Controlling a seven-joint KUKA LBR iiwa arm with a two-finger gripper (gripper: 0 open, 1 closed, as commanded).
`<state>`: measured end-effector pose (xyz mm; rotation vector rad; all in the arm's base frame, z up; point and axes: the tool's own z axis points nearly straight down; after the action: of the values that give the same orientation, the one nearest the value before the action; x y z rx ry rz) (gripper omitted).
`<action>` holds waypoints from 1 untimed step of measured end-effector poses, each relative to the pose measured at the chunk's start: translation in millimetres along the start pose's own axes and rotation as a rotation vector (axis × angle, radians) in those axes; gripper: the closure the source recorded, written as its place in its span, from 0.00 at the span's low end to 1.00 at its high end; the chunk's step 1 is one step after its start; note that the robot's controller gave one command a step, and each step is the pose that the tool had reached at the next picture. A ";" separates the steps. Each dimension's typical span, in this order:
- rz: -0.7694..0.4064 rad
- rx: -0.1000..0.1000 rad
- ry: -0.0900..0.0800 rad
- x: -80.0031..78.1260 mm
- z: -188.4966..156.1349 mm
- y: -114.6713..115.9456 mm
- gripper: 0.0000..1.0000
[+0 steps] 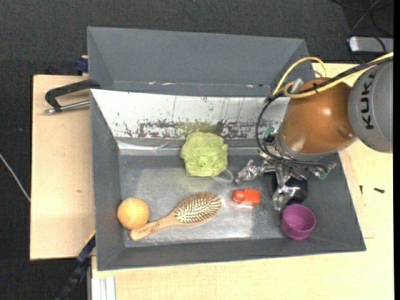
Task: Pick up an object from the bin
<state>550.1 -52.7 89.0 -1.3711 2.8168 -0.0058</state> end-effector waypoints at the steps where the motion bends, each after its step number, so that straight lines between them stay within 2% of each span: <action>1: -0.200 -0.003 -0.002 -45.7 8.0 10.8 1.00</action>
Offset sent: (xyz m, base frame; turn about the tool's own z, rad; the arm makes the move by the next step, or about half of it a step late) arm 0.0000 0.0000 0.0000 0.0000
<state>569.9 -10.1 81.3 -1.6460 2.6662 -0.0012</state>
